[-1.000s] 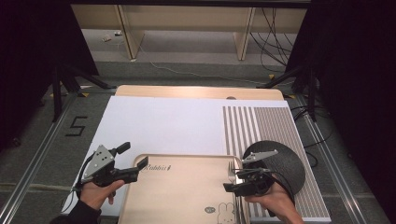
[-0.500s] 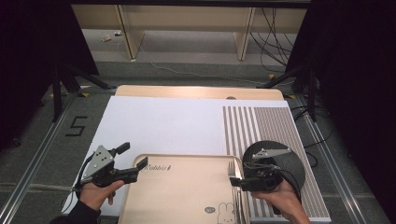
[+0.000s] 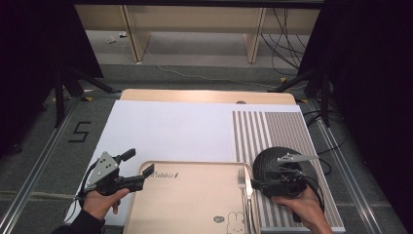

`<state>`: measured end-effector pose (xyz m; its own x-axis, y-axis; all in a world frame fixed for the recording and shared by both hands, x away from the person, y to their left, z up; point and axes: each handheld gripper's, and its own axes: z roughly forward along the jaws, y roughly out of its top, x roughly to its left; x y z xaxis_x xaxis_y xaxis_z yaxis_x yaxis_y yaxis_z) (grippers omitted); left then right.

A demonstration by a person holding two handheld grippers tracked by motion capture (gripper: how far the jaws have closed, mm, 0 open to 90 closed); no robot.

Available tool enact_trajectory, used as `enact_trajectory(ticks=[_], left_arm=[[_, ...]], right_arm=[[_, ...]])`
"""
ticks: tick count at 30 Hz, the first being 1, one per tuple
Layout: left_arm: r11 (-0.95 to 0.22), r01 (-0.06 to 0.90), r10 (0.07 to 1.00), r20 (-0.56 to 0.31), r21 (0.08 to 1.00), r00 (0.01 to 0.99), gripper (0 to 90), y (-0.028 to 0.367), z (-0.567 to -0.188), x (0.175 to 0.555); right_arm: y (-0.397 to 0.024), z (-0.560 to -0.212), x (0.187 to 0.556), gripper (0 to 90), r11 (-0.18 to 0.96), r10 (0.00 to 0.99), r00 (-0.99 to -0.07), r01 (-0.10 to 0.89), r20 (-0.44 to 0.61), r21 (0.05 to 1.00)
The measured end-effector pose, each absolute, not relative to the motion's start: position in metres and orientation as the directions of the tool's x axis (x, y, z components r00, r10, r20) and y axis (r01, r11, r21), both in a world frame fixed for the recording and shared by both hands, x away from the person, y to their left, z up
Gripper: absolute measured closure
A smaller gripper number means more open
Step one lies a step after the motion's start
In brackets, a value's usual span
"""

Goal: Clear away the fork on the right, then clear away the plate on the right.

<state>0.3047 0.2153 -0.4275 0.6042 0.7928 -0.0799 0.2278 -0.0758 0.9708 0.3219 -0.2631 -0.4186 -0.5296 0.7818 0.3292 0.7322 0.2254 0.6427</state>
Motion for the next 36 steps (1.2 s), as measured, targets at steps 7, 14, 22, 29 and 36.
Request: enact_trajectory(ticks=[7,14,22,29,36], left_arm=[[-0.079,0.229,0.792,-0.078,0.97,0.606,15.9,0.215,-0.428,0.305],[-0.075,0.23,0.793,-0.082,0.97,0.604,16.0,0.215,-0.428,0.306],[-0.075,0.228,0.794,-0.081,0.971,0.602,15.9,0.216,-0.427,0.305],[-0.08,0.228,0.791,-0.077,0.97,0.607,15.9,0.215,-0.427,0.304],[-0.067,0.227,0.791,-0.087,0.971,0.605,15.9,0.217,-0.427,0.303]], right_arm=[[-0.272,-0.418,0.322,24.0,0.207,0.791,-0.514,0.735,0.332,0.646],[-0.282,-0.418,0.322,24.1,0.176,0.805,-0.488,0.741,0.339,0.648],[-0.3,-0.418,0.322,24.0,0.127,0.825,-0.446,0.744,0.346,0.656],[-0.313,-0.418,0.321,24.0,0.085,0.848,-0.402,0.747,0.346,0.659],[-0.33,-0.418,0.317,24.0,0.029,0.868,-0.347,0.749,0.354,0.662]])
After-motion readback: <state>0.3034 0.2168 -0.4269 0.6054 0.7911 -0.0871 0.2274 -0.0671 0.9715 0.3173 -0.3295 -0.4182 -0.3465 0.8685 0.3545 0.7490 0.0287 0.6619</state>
